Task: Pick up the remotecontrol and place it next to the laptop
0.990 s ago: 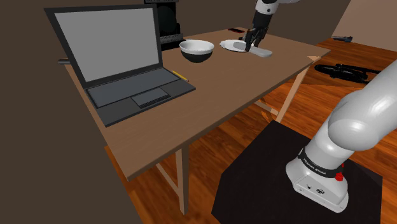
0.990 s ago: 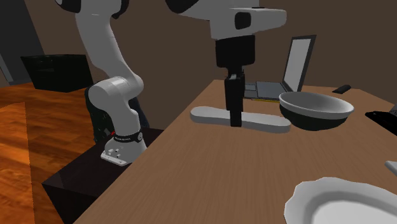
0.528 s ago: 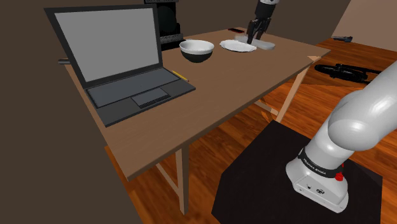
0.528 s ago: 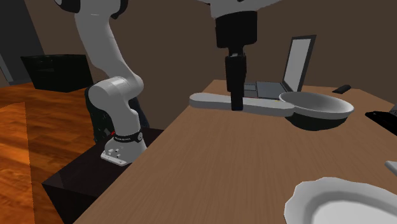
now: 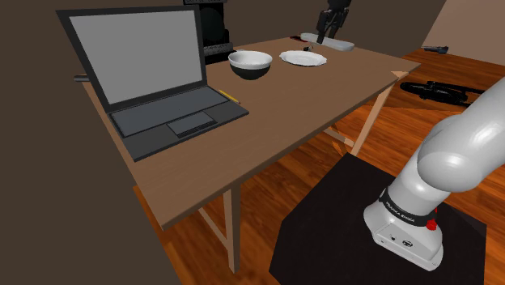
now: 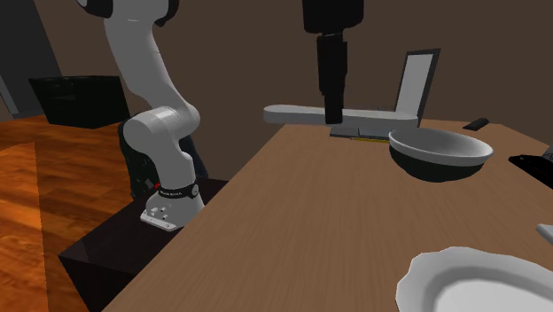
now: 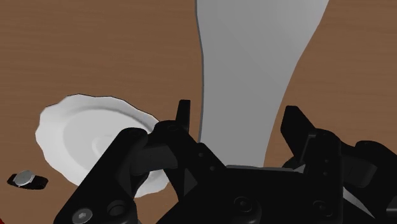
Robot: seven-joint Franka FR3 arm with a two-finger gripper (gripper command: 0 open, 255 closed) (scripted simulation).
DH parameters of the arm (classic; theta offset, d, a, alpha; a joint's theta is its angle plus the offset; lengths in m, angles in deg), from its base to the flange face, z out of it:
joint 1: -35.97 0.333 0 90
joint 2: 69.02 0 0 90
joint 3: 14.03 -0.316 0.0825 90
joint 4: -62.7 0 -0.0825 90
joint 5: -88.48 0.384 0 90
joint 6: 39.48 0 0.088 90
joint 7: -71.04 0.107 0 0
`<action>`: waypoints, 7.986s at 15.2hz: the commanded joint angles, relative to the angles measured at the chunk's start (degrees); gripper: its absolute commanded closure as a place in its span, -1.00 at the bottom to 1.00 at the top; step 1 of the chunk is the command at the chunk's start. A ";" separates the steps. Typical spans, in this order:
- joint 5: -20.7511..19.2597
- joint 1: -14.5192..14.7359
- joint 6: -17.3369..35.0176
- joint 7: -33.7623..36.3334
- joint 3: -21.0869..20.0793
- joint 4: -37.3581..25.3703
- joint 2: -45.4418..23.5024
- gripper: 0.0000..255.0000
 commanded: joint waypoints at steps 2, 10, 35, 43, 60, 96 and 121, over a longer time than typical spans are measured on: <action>0.16 0.03 -2.39 -0.20 0.03 -2.71 -0.34 1.00; 0.75 0.20 -8.71 -0.61 0.09 -10.52 -1.91 1.00; 4.65 0.09 -30.19 -2.09 1.46 -41.75 -12.32 1.00; 0.11 5.96 -28.80 11.12 -7.22 -29.83 -1.53 1.00; 0.89 13.91 -30.59 37.42 -25.59 -24.54 4.00 1.00; 1.72 14.47 -2.30 38.57 -25.11 15.87 16.13 1.00; 1.43 14.52 17.29 39.93 -25.54 34.14 14.76 1.00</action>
